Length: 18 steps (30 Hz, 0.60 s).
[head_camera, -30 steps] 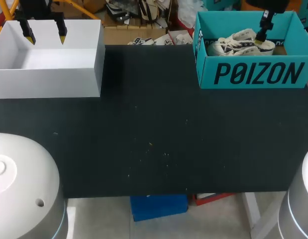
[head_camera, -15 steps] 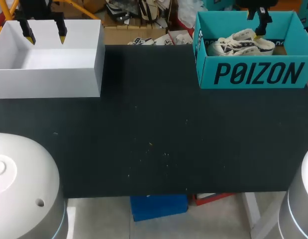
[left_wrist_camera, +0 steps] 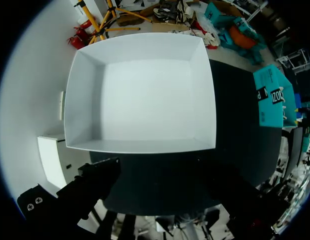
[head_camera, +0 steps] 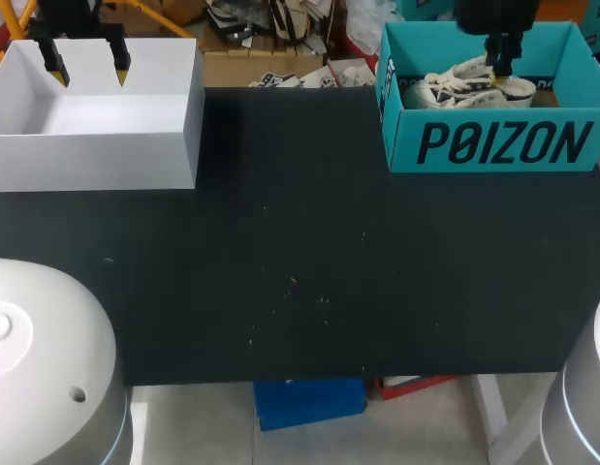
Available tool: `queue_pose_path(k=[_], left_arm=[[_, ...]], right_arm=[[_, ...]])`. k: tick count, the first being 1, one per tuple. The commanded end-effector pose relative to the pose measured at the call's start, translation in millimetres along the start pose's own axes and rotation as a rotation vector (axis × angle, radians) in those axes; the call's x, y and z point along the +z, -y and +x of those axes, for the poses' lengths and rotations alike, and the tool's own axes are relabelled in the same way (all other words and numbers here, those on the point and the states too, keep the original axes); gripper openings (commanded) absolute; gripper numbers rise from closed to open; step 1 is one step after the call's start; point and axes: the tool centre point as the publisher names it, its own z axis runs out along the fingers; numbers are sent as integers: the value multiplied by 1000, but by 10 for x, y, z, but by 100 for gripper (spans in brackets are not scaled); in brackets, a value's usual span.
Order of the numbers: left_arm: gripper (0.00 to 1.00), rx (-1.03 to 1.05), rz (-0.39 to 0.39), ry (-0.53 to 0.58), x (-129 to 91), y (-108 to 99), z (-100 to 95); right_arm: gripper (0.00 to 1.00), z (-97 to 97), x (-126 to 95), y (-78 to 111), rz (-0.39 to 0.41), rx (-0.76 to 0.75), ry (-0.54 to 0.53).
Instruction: Take the shoe out of the shoebox, open the shoe tongue, remove and reinsert the insole, then place the shoe into the shoebox
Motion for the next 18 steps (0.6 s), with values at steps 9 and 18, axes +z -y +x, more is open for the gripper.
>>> queue_pose_path(k=[9,18], left_arm=[[100,-2,-2,3,-6,-5,5],[100,-2,-2,3,-6,-5,5]], right_arm=[[48,-227,552,116,-13,-6,-10],[48,-435,779,183,-17,-25,-26]])
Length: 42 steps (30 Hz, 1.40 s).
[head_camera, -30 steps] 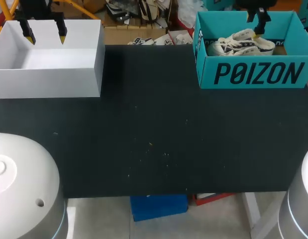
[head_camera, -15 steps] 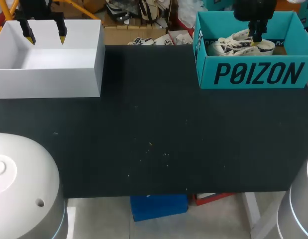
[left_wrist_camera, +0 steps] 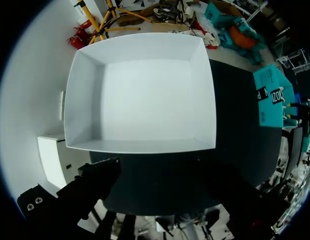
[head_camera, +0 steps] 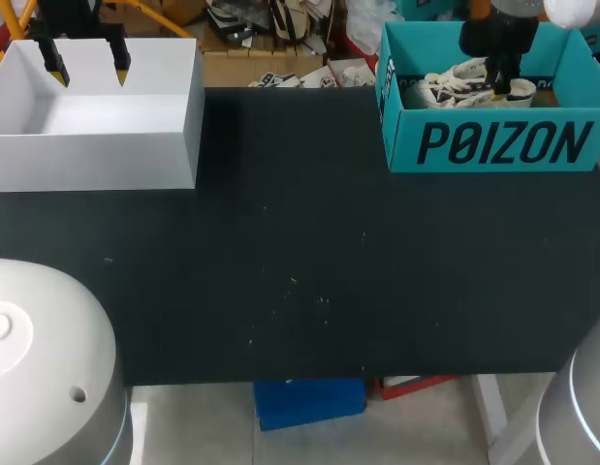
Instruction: Take the shoe out of the shoebox, open the shoe tongue, remove and reinsert the insole, then place the shoe into the shoebox
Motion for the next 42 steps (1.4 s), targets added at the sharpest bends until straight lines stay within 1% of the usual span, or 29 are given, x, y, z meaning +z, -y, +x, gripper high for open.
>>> queue_pose_path(k=[1,10,15,21,25,28,32,36,38,39,40,42], left_arm=[[100,-2,-2,3,-6,-5,6],[100,-2,-2,3,-6,-5,6],[100,-2,-2,3,-6,-5,6],[100,-2,-2,3,-6,-5,6],[100,-2,-2,3,-6,-5,6],[100,-2,-2,3,-6,-5,6],[100,-2,-2,3,-6,-5,6],[100,-2,-2,3,-6,-5,6],[100,-2,-2,3,-6,-5,6],[100,-2,-2,3,-6,-5,6],[100,-2,-2,3,-6,-5,6],[100,-2,-2,3,-6,-5,6]], right_arm=[[47,-180,146,-2,-6,-5,-32],[47,-253,432,-16,-17,0,-43],[47,-218,628,-47,-27,10,-54],[46,-203,796,-74,-37,18,-57],[44,-199,878,-64,-38,20,-63],[43,-186,909,-63,-37,18,-69],[43,-156,960,-76,-37,15,-78],[41,-126,1017,-89,-38,14,-85],[34,-121,1030,-94,-35,10,-85],[22,-121,1031,-95,-34,10,-83],[0,-120,1032,-97,-32,11,-82],[0,-126,1018,-98,-28,9,-69]])
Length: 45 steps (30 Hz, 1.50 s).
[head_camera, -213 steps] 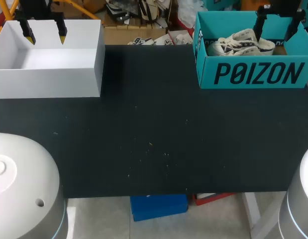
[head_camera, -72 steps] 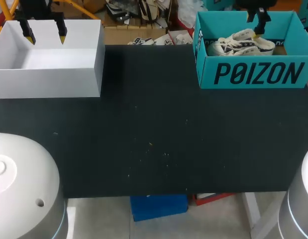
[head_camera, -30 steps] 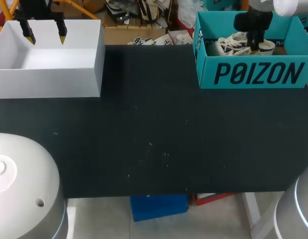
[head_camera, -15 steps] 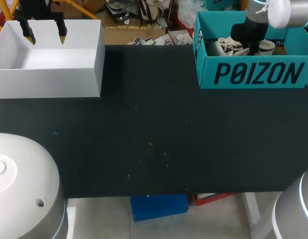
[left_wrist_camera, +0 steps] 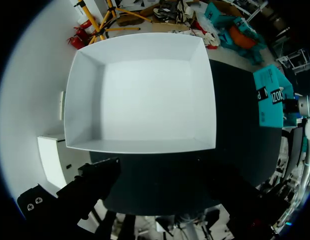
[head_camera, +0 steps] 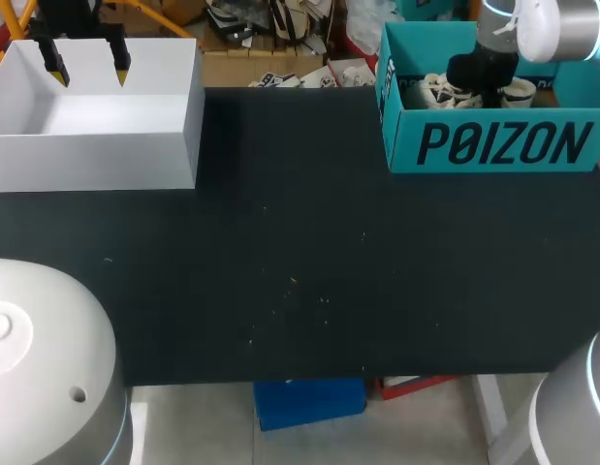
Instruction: Take the shoe out of the shoebox, open the shoe tongue, remove and reinsert the insole, then place the shoe into the shoebox
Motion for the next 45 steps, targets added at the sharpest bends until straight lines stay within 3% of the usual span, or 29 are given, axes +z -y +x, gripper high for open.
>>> queue_pose_path(k=[1,17,29,37,45], left_arm=[[100,-2,-2,3,-6,-5,6],[100,-2,-2,3,-6,-5,6],[100,-2,-2,3,-6,-5,6],[100,-2,-2,3,-6,-5,6],[100,-2,-2,3,-6,-5,6]], right_arm=[[0,-8,18,-14,10,-2,6],[0,-19,-655,68,2,-16,17],[0,-10,-1375,78,56,-20,38],[0,21,-1863,-58,130,9,71],[0,181,-2330,-371,198,68,113]])
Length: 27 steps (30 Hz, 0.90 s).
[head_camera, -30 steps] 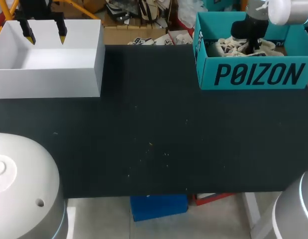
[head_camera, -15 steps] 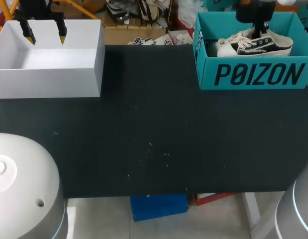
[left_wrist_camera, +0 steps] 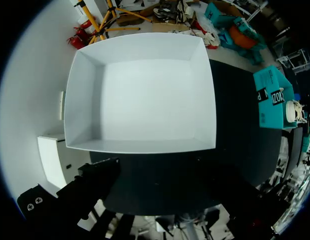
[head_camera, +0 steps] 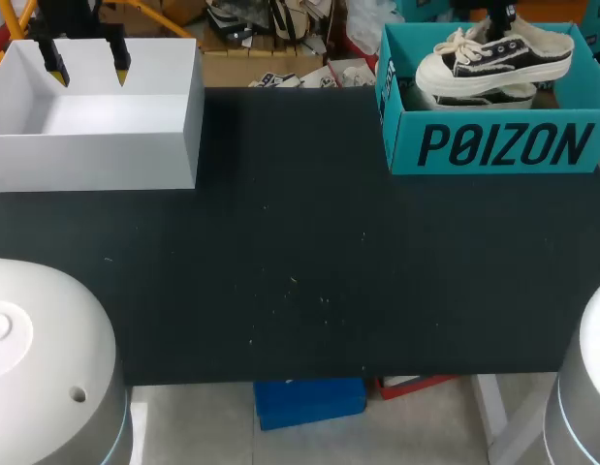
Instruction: Take the shoe out of the shoebox, open the shoe tongue, remove and reinsert the insole, then place the shoe into the shoebox
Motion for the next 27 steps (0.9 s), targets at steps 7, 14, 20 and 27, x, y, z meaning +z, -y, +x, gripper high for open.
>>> queue_pose_path(k=[7,14,20,27], left_arm=[[100,-2,-2,3,-6,-5,6],[100,-2,-2,3,-6,-5,6],[100,-2,-2,3,-6,-5,6],[100,-2,-2,3,-6,-5,6]], right_arm=[[0,482,-874,-443,74,55,68],[0,922,-1033,-932,54,70,111],[0,1346,-1087,-1468,25,58,133],[0,1745,-1074,-2105,-17,64,129]])
